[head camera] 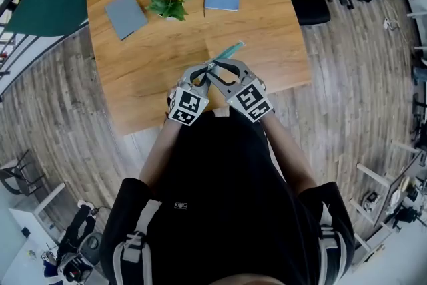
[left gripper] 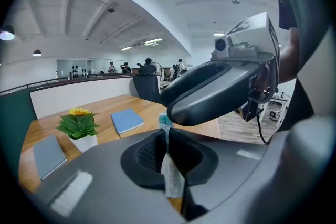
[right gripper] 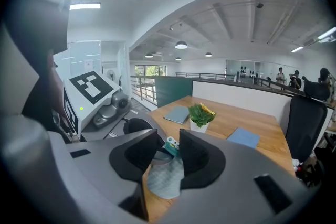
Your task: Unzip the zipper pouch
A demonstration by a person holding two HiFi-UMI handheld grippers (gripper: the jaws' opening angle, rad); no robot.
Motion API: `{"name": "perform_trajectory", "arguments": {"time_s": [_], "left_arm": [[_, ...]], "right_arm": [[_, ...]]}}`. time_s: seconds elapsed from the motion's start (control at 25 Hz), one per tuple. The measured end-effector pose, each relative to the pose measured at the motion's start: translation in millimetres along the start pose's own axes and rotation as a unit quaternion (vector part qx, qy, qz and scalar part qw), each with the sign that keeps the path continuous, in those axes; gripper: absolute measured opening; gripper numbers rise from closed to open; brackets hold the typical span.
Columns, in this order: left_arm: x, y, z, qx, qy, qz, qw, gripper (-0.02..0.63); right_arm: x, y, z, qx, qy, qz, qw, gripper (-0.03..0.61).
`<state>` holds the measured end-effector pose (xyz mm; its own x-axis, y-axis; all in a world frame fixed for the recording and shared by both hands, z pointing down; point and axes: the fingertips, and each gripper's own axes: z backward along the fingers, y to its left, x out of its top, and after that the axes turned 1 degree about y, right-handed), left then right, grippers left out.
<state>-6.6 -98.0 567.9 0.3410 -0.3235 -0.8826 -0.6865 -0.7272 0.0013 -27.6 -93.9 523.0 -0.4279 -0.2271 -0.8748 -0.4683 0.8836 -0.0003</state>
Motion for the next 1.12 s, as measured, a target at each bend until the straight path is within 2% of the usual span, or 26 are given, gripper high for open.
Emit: {"name": "perform_trajectory", "arguments": {"time_s": [0.44, 0.84, 1.12], "left_arm": [[-3, -8, 5, 0.002, 0.005, -0.012, 0.9999, 0.005], [-4, -11, 11, 0.008, 0.005, -0.025, 0.9996, 0.005], [1, -14, 13, 0.007, -0.001, -0.031, 0.9995, 0.006]], "right_arm": [[-3, -2, -4, -0.025, 0.016, 0.025, 0.999, 0.127], [-6, 4, 3, 0.002, 0.006, -0.041, 0.999, 0.089], [-1, 2, 12, 0.012, -0.027, -0.088, 0.996, 0.058]]}}
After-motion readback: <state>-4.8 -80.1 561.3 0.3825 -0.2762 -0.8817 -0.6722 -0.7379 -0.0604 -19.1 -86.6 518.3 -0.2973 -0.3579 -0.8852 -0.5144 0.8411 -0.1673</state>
